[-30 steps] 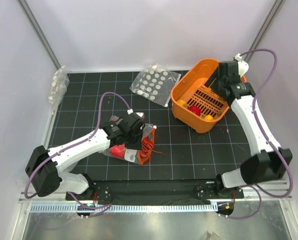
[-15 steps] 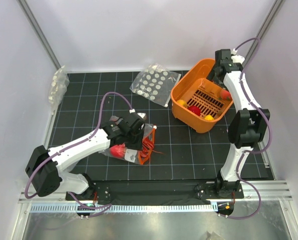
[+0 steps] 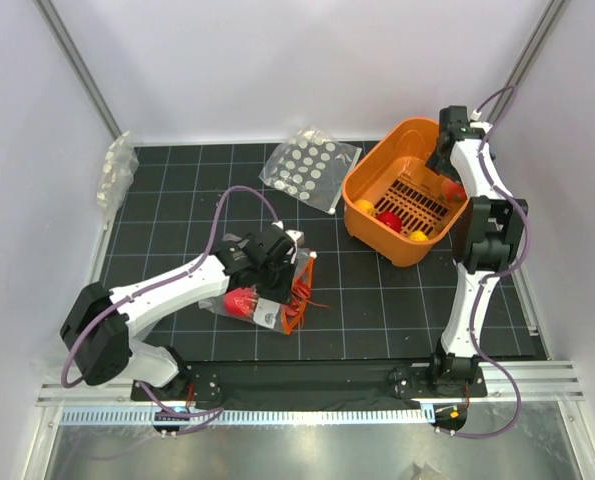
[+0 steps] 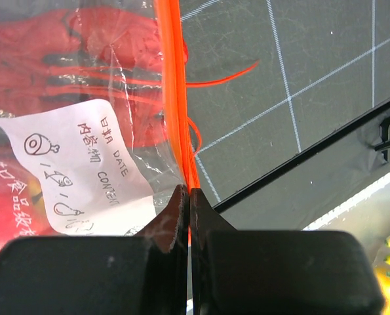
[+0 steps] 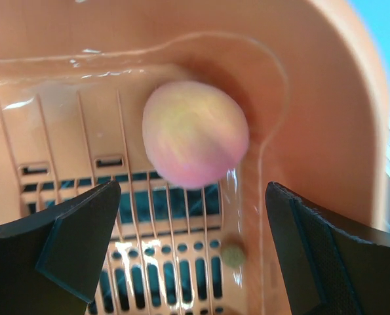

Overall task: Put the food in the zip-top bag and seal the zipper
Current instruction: Pick up the fake fruit from the bin.

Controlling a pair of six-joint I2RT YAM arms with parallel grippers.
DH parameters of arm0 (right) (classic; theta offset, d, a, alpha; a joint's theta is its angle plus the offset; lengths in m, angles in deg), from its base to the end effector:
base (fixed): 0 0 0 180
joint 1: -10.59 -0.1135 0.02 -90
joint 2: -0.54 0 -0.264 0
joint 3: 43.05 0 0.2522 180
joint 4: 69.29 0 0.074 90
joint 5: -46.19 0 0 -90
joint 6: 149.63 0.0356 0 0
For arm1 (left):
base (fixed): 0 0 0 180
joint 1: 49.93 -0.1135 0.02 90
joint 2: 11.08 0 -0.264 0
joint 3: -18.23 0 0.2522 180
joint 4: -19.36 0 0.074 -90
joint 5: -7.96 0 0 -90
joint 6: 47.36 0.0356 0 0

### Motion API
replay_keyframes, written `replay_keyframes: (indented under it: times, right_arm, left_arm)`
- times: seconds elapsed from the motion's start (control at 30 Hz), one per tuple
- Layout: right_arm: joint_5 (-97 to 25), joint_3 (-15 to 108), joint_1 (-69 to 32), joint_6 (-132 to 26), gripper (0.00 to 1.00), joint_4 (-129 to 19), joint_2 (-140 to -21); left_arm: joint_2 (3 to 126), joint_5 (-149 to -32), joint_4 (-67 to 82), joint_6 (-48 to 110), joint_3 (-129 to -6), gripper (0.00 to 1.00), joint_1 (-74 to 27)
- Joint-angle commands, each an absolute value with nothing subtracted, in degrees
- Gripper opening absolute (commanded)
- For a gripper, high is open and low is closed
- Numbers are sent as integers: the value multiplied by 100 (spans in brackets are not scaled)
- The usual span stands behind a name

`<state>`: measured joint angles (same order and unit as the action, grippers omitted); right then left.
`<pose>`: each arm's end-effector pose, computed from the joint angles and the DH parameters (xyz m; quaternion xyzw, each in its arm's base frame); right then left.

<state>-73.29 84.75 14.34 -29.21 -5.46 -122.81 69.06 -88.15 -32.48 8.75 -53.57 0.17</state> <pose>0.4679 -0.0482 0.2632 0.3383 0.8719 -0.1799 0.3051 0.1759 -0.2163 0.2421 0.1496 0.9534 -0.2102 0.1565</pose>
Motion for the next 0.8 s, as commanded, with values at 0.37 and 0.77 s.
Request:
replay_keyframes:
  times: [0.37, 0.77]
  right_arm:
    - [-7827, 8595, 1411, -3342, 74, -1692, -12673]
    - [-5852, 6415, 1410, -3932, 45, -3504, -10275]
  left_arm:
    - [7488, -9241, -3149, 1609, -6048, 0, -10]
    - [7585, -9495, -3105, 1715, -6198, 0, -19]
